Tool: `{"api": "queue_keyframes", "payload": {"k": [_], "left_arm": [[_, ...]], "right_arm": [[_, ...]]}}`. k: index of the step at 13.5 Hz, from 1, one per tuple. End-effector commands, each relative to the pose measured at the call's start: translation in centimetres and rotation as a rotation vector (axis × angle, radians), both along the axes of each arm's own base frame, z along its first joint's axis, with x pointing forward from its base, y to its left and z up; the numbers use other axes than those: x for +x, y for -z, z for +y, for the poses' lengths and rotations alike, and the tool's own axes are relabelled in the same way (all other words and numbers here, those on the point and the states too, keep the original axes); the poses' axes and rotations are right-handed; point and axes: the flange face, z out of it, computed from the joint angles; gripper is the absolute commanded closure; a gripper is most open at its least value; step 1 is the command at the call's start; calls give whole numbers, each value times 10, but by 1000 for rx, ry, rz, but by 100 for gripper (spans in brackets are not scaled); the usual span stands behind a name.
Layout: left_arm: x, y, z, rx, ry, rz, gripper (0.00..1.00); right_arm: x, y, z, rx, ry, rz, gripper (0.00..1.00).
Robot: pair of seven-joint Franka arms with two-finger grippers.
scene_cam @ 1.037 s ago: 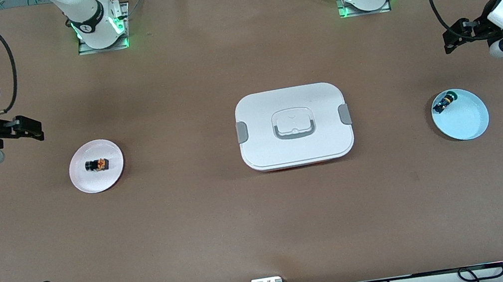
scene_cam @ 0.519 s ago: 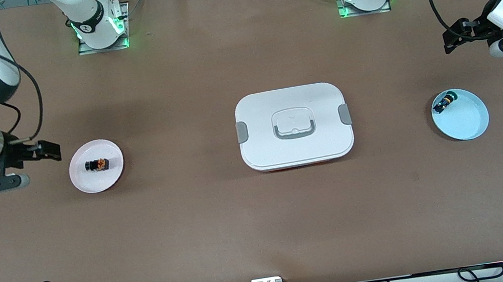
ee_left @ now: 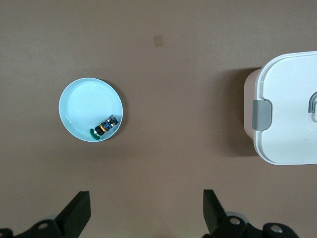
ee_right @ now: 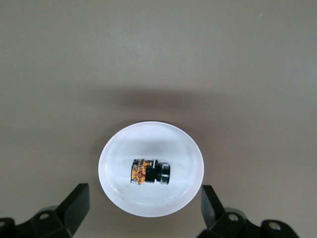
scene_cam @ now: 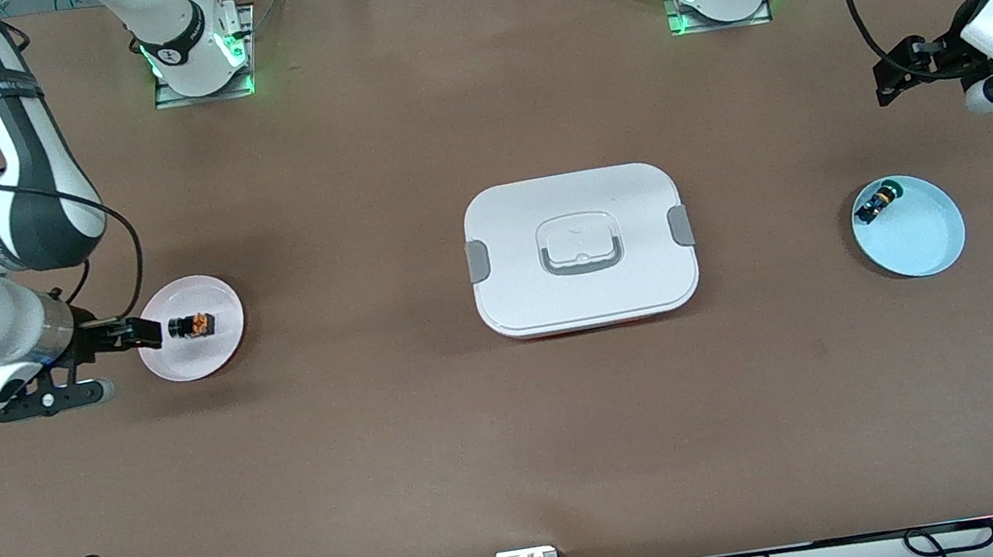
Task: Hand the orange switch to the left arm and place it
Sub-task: 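Lower the right gripper and close it on the orange switch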
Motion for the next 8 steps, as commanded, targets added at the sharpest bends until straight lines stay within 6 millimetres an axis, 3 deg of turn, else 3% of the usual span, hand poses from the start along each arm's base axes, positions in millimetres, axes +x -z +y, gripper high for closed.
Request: {"api": "queue_keyframes", "payload": {"k": [1,5,8], "left_arm": [[0,-2,-2,-19,7,6,0],[-1,-3,-2,-18,8,9,0],[-1,-3,-2,-18,8,9,0]], "right_arm": [[-16,37,2,-2,-12,15,0],[-44,101,-9,1,64,-17,0],[-50,129,-12,-2,77,5,0]]}}
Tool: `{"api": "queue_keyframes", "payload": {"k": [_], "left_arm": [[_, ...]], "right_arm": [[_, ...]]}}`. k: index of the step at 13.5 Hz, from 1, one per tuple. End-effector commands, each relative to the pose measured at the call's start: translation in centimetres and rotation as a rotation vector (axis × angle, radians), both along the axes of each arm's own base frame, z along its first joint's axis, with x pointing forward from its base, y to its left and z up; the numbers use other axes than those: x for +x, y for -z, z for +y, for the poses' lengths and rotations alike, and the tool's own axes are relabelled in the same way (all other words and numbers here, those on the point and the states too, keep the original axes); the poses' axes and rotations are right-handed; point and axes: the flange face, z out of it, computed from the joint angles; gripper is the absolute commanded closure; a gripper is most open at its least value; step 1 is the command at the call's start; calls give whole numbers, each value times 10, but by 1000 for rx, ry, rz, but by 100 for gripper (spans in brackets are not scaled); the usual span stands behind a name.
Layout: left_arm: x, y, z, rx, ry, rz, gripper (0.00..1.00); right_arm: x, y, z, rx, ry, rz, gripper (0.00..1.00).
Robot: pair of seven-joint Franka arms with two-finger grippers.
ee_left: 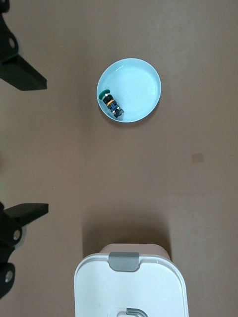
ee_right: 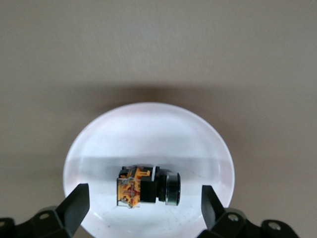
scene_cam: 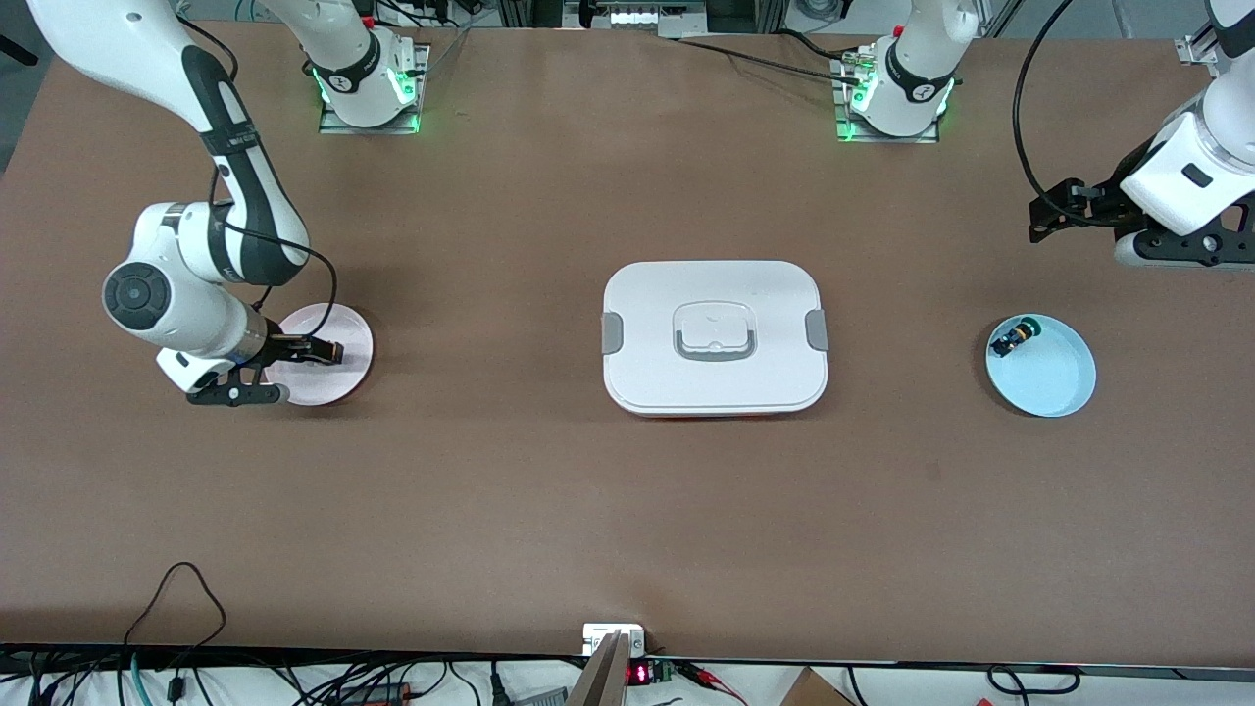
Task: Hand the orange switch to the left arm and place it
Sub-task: 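Lower the right gripper and close it on the orange switch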
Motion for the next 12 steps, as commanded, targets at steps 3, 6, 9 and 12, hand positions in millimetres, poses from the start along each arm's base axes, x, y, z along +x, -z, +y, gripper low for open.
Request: {"api": "queue_keyframes", "payload": {"k": [3,6,9,12], "left_arm": [[0,-3,0,-18,5,6,0],[-1,-3,3,-18,0,12,0],[-1,-3,1,-18,3,11,0],[-1,-3,0,-18,4,11,0]], "right_arm": [[-11,23,-3,-3,37,24,0],[-18,38,-15,3,66,28,0],[-26,50,-14,1,67,53,0],[-25,50,-10,-2,57,54,0]]}}
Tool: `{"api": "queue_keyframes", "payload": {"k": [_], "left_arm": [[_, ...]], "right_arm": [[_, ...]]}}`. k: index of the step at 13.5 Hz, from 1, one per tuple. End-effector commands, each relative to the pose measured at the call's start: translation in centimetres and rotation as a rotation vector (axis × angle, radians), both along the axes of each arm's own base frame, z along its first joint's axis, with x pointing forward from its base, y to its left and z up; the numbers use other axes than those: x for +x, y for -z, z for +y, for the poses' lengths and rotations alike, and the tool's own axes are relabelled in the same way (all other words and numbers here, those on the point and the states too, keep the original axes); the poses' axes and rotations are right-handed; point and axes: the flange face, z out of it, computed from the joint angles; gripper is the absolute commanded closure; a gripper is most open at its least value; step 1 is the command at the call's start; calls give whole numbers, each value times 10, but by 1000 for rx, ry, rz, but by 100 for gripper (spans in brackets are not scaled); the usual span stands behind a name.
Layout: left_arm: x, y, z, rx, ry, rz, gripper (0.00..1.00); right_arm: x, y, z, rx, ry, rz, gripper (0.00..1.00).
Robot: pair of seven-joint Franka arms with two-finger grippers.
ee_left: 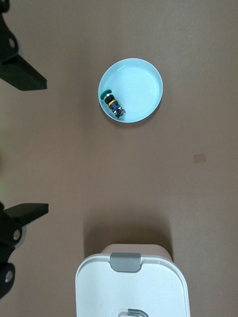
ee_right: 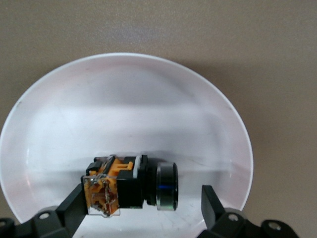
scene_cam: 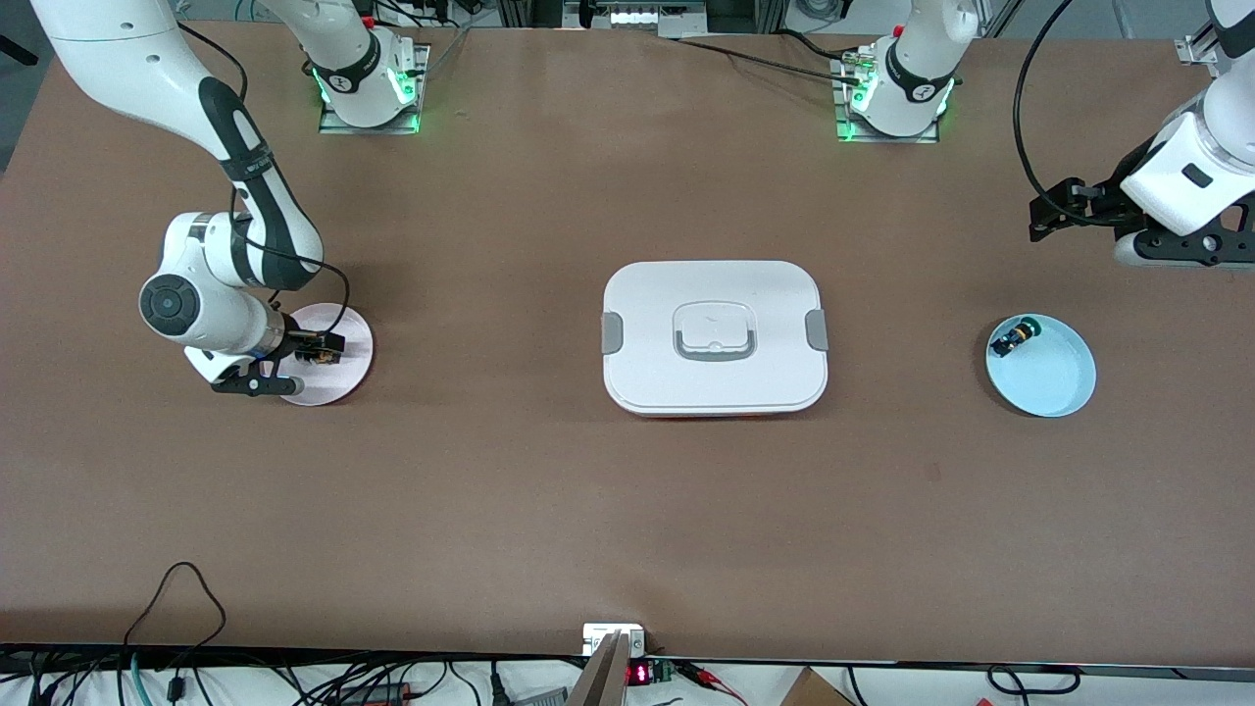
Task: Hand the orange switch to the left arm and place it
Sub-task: 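Lower the right gripper and close it on the orange switch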
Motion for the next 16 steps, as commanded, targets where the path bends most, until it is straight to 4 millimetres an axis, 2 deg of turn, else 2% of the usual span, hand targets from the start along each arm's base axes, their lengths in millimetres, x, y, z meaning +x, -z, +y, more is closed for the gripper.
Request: {"api": "queue_keyframes", "payload": {"k": [1,5,9,10,12,13,16], "left_arm": [[0,-3,-1,-18,6,5,0],[0,-4,-1,-18,6,4,0],[0,-4,-2,-18,7,5,0],[0,-4,-2,-18,7,5,0],[0,-4,-2,-18,7,5,0],[0,-4,-2,-18,7,4,0],[0,-4,-2,-18,7,5,0]], "right_arm": [[-2,0,11,3,-4,-14,0],[-1,6,11,1,-22,-28,1],[0,6,11,3,-34,-32,8],[0,6,9,7,-61,-31,14],[1,5,6,11,-81,-31,40],[2,2,6,16,-86,-34,49],[6,-10,10,20,-96,-56,64]]}}
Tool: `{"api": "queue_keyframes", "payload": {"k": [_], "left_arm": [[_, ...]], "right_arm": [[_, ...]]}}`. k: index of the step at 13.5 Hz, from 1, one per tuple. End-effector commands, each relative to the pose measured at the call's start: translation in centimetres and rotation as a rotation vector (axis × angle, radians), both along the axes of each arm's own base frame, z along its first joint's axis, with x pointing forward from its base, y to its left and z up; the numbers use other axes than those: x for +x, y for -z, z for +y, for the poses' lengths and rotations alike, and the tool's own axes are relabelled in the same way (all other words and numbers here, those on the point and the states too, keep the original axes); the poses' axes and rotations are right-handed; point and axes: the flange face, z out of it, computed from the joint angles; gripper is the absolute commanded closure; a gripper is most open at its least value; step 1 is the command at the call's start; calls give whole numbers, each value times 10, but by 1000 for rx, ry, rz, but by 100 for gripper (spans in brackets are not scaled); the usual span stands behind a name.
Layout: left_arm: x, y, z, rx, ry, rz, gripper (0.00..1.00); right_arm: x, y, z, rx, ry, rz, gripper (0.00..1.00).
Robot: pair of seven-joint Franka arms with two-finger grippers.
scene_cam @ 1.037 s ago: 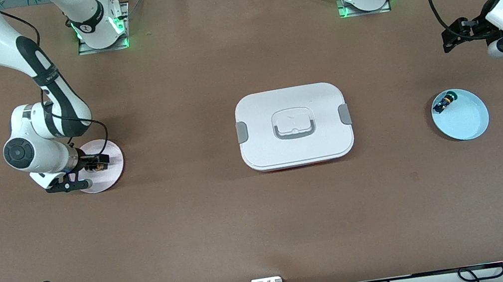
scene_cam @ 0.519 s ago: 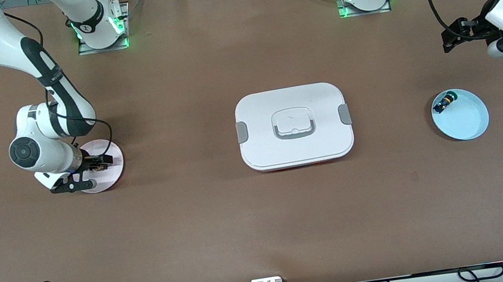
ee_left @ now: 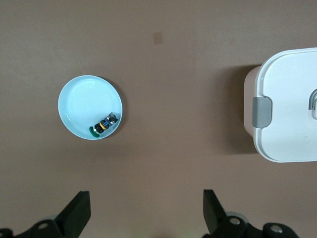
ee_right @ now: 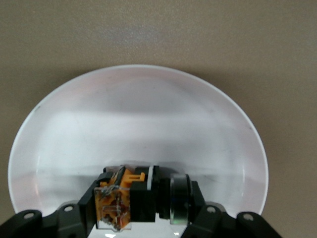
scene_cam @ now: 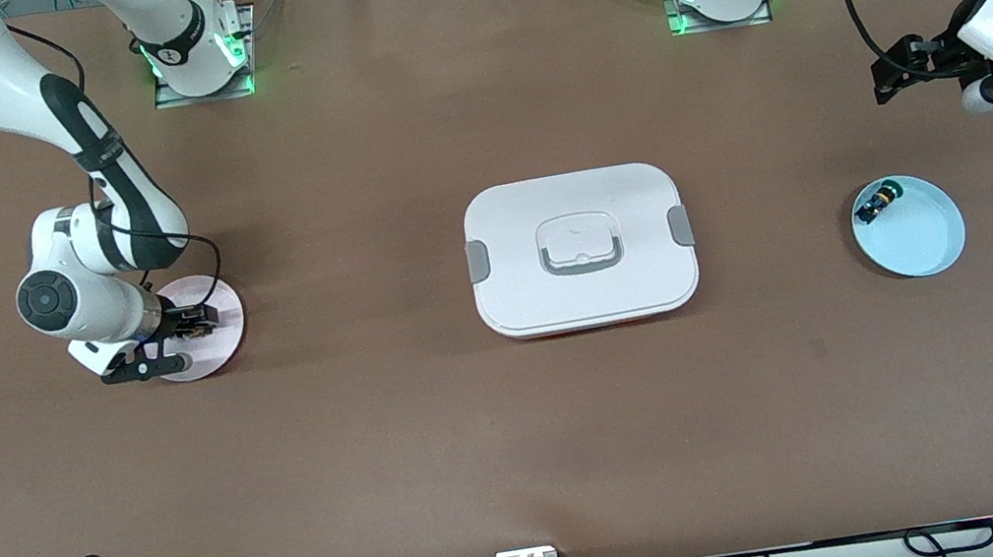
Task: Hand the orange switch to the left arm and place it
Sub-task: 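Lower the right gripper and close it on the orange switch, then lift the orange switch with the right gripper while the left gripper approaches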
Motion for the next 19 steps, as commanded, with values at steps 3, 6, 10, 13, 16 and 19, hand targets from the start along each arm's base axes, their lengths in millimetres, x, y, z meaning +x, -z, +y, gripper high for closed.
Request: {"api": "queue_keyframes", "payload": {"k": [3,6,10,13,16,19], "left_arm": [[0,-4,-1,-18,6,5,0],[0,-4,-1,-18,6,5,0],[0,-4,-1,-18,6,4,0],[0,-4,-1,-18,6,4,0],[0,-4,-1,-18,6,4,0],[0,-4,-1,-19,5,4,0]], "right_arm": [[11,-44,6,18,-75,-33,78],[24,-76,20,46,-258,6,81],[44,-139,55,102,-289,-31,82],[39,-186,108,162,-523,-88,84],[26,-217,142,276,-567,-108,86],[28,-246,185,382,-663,-185,89]]}}
